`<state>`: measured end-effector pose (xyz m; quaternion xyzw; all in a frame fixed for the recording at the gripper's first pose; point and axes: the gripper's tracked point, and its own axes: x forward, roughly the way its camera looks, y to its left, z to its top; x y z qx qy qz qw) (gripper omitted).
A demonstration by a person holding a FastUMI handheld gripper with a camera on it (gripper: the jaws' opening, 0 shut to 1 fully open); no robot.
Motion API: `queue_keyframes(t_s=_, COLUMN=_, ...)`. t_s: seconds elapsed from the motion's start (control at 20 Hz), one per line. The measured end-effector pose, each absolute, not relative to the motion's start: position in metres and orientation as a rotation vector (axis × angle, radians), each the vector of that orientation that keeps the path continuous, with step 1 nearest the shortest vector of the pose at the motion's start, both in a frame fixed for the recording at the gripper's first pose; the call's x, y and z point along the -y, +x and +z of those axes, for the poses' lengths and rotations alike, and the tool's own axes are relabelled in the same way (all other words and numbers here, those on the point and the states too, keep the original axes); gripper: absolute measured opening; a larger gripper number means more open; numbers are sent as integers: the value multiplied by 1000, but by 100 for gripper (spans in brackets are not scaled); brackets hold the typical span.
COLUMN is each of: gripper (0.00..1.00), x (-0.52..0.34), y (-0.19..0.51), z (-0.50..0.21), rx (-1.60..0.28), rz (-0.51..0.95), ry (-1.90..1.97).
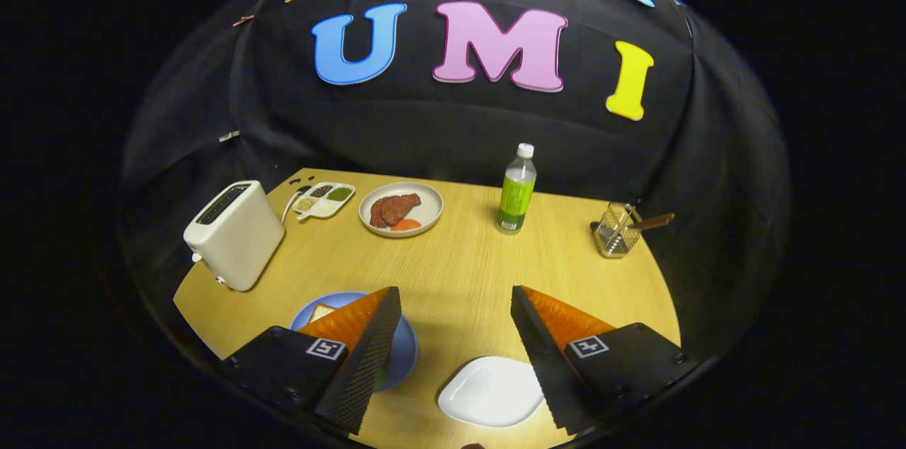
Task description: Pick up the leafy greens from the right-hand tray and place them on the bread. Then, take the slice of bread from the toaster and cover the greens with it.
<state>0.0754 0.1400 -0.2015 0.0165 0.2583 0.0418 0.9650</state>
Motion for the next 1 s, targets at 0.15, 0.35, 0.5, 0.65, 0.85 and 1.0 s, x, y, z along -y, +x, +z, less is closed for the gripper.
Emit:
queue_keyframes(t_s=0.15, gripper=98, x=-122, y=68, z=-149, rx=-414, rz=83, ry=-9)
queue_keyframes(t_s=0.35, gripper=98, x=-103, y=45, z=-94, rx=-332, rz=91, ry=14)
queue_keyframes(t_s=0.5, gripper=97, x=-78, y=30, z=-63, rx=-276, rz=83, ry=8)
queue_keyframes(t_s=0.65, gripper=97, x=-56, y=17, z=-40, rx=-224, rz=76, ry=-3)
queue_keyframes(t_s=0.85, gripper=97, x=-29, y=1, z=-29, rx=-172, rz=65, ry=10)
queue_keyframes(t_s=1.0, gripper=97, x=-14, y=-9, z=-34, rx=-153, rz=61, ry=23)
